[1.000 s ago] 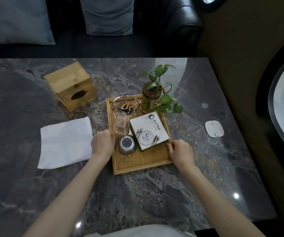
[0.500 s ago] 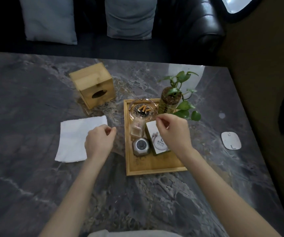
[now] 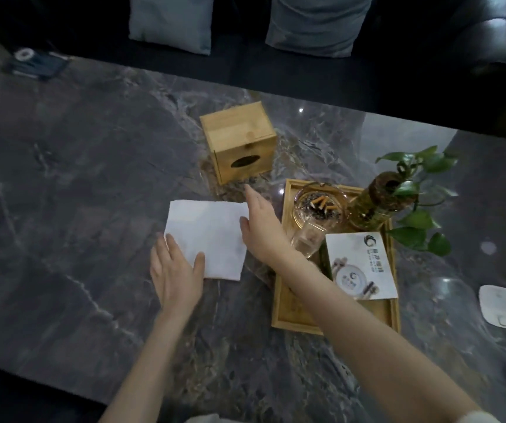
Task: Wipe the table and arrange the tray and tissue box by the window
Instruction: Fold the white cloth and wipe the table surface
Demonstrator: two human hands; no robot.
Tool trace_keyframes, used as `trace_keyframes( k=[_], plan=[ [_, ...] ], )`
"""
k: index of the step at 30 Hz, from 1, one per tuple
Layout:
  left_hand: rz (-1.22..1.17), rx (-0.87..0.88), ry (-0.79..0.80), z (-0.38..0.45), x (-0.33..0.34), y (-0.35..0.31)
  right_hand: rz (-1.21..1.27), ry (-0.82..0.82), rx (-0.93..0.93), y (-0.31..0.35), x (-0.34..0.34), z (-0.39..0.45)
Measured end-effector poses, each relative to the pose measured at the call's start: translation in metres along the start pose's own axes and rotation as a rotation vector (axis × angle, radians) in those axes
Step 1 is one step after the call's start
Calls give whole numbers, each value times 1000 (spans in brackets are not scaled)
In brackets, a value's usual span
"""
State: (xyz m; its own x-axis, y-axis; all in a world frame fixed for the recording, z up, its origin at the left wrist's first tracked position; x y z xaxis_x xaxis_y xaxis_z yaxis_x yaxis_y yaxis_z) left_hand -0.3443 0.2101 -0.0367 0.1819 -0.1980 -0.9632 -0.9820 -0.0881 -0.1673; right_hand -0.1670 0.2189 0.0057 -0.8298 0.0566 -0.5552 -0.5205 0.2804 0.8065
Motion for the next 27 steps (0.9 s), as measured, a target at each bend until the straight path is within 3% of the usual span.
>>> trace_keyframes(
  k=[3, 6, 13, 20, 27],
  plan=[
    [59, 11, 76, -1, 16, 5, -239, 138, -13, -15, 22, 5],
    [71, 30, 57, -1, 19, 4, -326, 236, -28, -26, 37, 1],
    [73, 12, 51, 5, 11, 10, -293, 119, -101, -23, 39, 1],
    [-314, -62, 99, 8, 6, 4, -103, 116, -45, -25, 40, -1],
    [-714, -200, 219, 0, -4, -6, 252, 54, 83, -18, 21, -17]
  ],
)
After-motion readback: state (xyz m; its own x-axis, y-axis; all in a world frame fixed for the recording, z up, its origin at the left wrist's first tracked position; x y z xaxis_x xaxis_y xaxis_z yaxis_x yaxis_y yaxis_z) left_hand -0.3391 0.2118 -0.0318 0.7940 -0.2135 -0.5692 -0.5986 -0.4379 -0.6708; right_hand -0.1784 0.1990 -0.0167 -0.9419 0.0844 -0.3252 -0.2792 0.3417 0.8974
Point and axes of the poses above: each hand's wrist, its own z-axis towards the middle knuckle, its own x-axis out of the palm, y = z × x, the point moved 6 cm from there along z, towards the middle knuckle, and after that the axes turned 11 degrees about z, right-handed, at the moved point
